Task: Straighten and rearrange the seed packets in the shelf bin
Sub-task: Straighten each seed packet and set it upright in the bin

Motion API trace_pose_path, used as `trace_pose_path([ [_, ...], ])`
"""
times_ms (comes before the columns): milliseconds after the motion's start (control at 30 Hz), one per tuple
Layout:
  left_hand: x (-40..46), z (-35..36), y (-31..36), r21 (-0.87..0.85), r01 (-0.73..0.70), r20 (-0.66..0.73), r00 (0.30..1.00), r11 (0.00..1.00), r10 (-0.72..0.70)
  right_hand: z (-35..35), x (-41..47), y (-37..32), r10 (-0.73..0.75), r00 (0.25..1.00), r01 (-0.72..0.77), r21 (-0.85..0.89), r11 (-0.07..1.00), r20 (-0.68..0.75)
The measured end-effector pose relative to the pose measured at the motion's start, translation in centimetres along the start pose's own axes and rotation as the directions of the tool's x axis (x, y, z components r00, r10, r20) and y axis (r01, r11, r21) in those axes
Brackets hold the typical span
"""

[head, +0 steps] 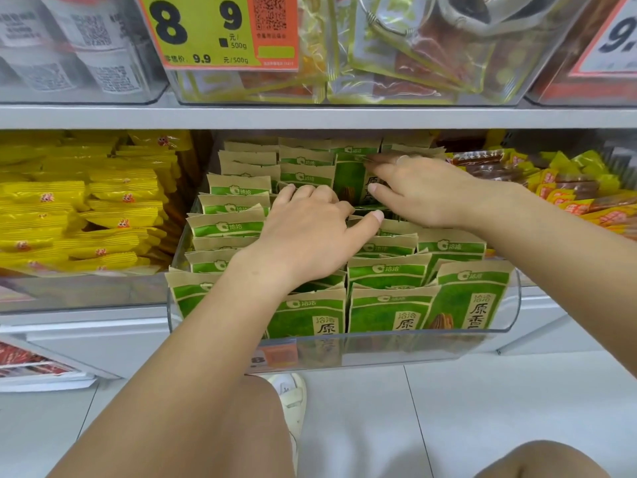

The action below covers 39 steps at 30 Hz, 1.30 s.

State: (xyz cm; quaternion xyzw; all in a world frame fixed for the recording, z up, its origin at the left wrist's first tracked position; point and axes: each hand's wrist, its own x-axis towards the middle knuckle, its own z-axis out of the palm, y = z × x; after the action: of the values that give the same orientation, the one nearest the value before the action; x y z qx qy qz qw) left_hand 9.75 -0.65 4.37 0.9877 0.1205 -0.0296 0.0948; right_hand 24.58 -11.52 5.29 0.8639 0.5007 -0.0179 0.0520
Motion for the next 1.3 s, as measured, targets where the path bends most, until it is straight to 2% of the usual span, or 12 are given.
trace_pose_path([
  [267, -0.2, -0.2, 0.1, -0.009, 0.008, 0.02, 1.0, 1.0, -0.008, -0.1, 1.3, 0.1, 0.036, 0.998, -0.035, -0.02, 0.999, 0.043],
  [367, -0.2, -0.2, 0.0, -0.015, 0.006, 0.021, 1.0, 1.0, -0.006, -1.3, -1.0, -0.2, 0.03, 0.996, -0.028, 0.024, 0.999, -0.086],
  [433, -0.2, -0.2, 0.1, -0.01, 0.006, 0.021, 1.0, 1.0, -0.006, -2.0, -2.8, -0.6, -0.046, 0.97, 0.048, 0.002, 0.999, -0.238],
  [467, -0.2, -0.3, 0.1, -0.008, 0.007, 0.02, 1.0, 1.0, -0.007, -2.2, -3.2, -0.8, -0.086, 0.962, 0.085, -0.013, 0.996, -0.258],
  [533, -0.2, -0.4, 0.2, -0.008, 0.01, 0.021, 1.0, 1.0, -0.01, -2.1, -3.0, -0.9, -0.131, 0.975, 0.121, -0.061, 0.991, -0.179],
  [633, -0.6, -0.8, 0.2, -0.02, 0.005, 0.02, 1.0, 1.0, -0.004, -1.9, -1.4, -0.7, -0.089, 0.996, 0.089, -0.068, 0.994, -0.008],
  [700, -1.2, -1.1, 0.1, -0.036, -0.006, -0.004, 1.0, 0.999, 0.006, -1.7, -0.4, -0.5, -0.082, 0.996, 0.086, -0.088, 0.992, 0.044],
  [800, -2.8, -1.3, -0.1, -0.068, -0.009, -0.028, 1.0, 0.998, 0.007, -0.9, 0.6, -0.7, -0.033, 0.997, 0.048, -0.219, 0.975, 0.067],
  [867, -3.8, -1.3, -0.2, -0.063, -0.013, -0.053, 0.999, 0.998, 0.009, -0.2, 1.0, -0.8, 0.002, 1.0, 0.005, -0.239, 0.971, 0.028],
  [1000, -4.8, -2.0, -0.4, -0.064, -0.016, -0.109, 0.994, 0.998, 0.009, 0.1, 1.1, -0.7, 0.048, 0.999, -0.05, -0.149, 0.988, -0.02],
  [1300, -7.1, -3.3, -0.5, -0.105, -0.007, -0.203, 0.979, 0.994, -0.014, -2.1, -4.0, 0.2, -0.06, 0.96, 0.039, -0.08, 0.996, -0.272],
])
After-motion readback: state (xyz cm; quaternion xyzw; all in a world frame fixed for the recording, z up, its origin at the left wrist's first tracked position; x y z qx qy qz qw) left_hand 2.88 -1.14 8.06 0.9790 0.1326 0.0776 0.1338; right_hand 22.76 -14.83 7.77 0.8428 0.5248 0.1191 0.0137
